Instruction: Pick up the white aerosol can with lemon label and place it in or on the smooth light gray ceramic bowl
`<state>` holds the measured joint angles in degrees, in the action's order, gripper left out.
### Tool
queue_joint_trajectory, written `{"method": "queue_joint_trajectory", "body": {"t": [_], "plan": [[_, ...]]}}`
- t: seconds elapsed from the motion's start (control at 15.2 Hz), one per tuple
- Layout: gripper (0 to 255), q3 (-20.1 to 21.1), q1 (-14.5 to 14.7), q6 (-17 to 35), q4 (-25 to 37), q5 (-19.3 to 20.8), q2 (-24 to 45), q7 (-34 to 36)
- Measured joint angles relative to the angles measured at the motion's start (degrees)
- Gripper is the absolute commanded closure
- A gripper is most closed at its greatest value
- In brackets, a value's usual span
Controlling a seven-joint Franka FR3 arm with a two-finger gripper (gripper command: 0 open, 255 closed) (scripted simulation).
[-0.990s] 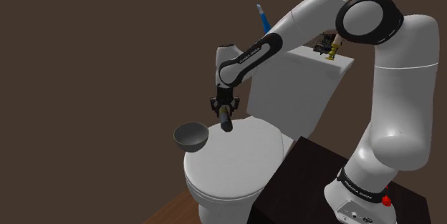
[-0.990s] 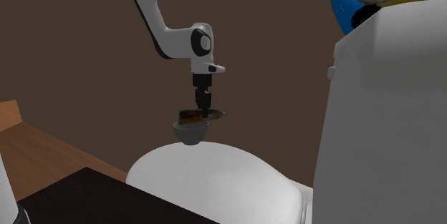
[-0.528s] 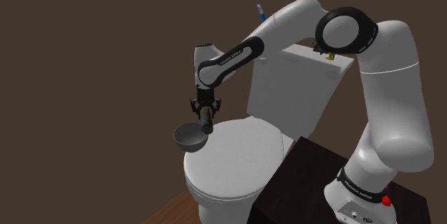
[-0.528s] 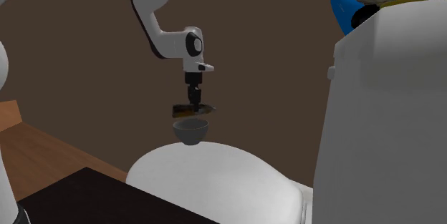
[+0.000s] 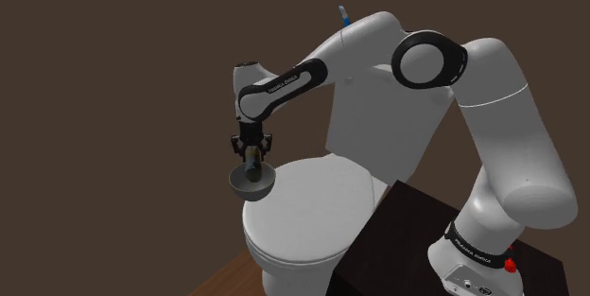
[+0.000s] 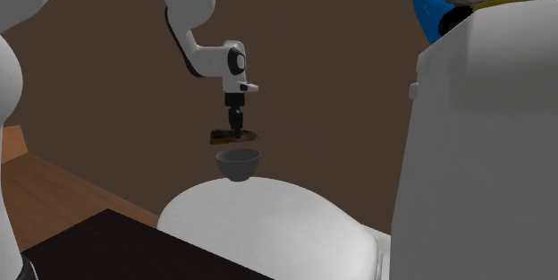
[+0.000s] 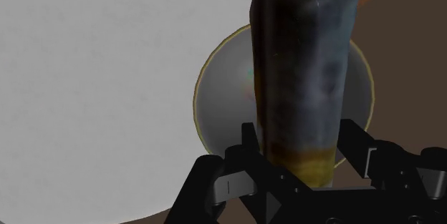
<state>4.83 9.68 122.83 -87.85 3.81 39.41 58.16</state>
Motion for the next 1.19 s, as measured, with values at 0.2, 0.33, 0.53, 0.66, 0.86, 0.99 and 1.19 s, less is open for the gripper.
{"method": "queue_joint_trajectory", "body": {"t": [0.2,0.33,0.53,0.66,0.86,0.99,1.19], "plan": [[255,-0.1,0.1,1.7,-0.5,0.1,1.3,0.1],[255,-0.2,0.1,2.4,0.0,0.2,2.5,0.1],[255,-0.2,0.2,4.0,-0.3,0.3,3.8,0.2],[255,-0.3,0.2,5.1,-0.1,0.4,4.9,0.3],[255,-0.3,0.3,5.4,0.2,0.4,5.2,0.3],[255,-0.3,0.3,5.5,0.3,0.4,5.2,0.3],[0,-0.3,0.3,5.5,0.3,0.4,5.3,0.3]]}}
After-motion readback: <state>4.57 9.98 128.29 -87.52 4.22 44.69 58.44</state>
